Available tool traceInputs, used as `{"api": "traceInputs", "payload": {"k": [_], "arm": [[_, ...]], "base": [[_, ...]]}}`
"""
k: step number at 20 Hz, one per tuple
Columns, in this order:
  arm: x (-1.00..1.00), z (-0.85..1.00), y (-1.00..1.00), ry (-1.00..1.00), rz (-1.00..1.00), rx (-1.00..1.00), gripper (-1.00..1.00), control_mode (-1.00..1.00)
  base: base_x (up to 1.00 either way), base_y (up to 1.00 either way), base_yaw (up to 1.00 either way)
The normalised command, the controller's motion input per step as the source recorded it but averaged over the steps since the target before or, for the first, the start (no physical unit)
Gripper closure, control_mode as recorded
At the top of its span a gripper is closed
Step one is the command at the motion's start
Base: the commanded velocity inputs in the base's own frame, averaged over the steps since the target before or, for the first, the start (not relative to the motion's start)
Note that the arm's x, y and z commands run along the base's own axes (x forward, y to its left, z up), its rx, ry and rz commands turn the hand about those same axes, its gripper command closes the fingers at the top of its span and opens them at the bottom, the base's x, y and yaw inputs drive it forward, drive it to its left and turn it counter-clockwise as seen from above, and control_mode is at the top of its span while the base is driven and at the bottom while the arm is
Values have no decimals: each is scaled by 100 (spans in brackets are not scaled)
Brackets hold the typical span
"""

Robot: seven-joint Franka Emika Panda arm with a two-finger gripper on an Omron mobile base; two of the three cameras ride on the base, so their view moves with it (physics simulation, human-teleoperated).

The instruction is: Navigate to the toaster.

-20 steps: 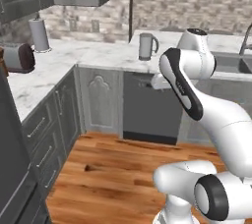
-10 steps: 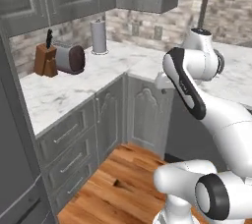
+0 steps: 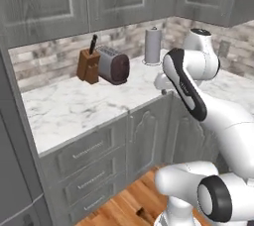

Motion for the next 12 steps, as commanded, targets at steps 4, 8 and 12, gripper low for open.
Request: {"api": "traceInputs", "payload": {"k": [4,8,12], "arm": [[0,0,0,0,0,0,-100,100],[0,0,0,0,0,0,-100,100],[0,0,0,0,0,0,-100,100]], "base": [[65,-56,39],[70,-54,36],[86,-17,30]]}}
